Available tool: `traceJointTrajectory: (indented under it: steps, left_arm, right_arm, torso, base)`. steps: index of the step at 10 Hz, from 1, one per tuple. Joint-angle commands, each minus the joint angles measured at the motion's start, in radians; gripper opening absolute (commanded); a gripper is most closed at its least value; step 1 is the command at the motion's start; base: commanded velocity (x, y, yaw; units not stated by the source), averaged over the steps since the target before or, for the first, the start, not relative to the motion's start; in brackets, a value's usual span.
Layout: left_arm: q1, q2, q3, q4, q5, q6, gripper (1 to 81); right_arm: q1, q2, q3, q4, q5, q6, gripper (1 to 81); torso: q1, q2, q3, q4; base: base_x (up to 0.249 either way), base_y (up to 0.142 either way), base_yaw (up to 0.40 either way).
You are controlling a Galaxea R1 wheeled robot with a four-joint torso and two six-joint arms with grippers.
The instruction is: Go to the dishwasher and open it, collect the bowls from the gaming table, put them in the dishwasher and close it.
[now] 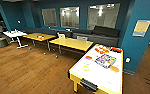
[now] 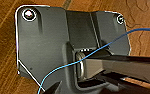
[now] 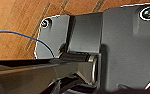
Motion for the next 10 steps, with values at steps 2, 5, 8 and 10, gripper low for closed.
traceJointTrajectory:
  steps: [2,5,8,10]
  left_arm:
    - [-0.035,-0.007,0.006,0.001,0.062,0.001,81.1]
    - [-0.033,-0.006,0.006,0.001,0.062,0.001,81.1]
    - [-0.033,-0.006,0.006,0.001,0.062,0.001,81.1]
    - [-0.033,-0.006,0.006,0.001,0.063,0.001,81.1]
  right_arm:
    - [0.036,0.001,0.015,-0.016,-0.048,-0.004,81.1]
    - [0.037,0.001,0.015,-0.016,-0.048,-0.004,81.1]
    - [0.037,0.001,0.013,-0.016,-0.048,-0.004,81.1]
    - [0.036,0.001,0.013,-0.016,-0.048,-0.004,81.1]
  torso:
    - [0.000,0.000,0.000,0.000]
    - [0.000,0.000,0.000,0.000]
    - [0.000,0.000,0.000,0.000]
    - [0.000,0.000,0.000,0.000]
  base:
    - [0.134,0.087,0.000]
    - [0.134,0.086,0.000]
    - [0.134,0.084,0.000]
    - [0.133,0.084,0.000]
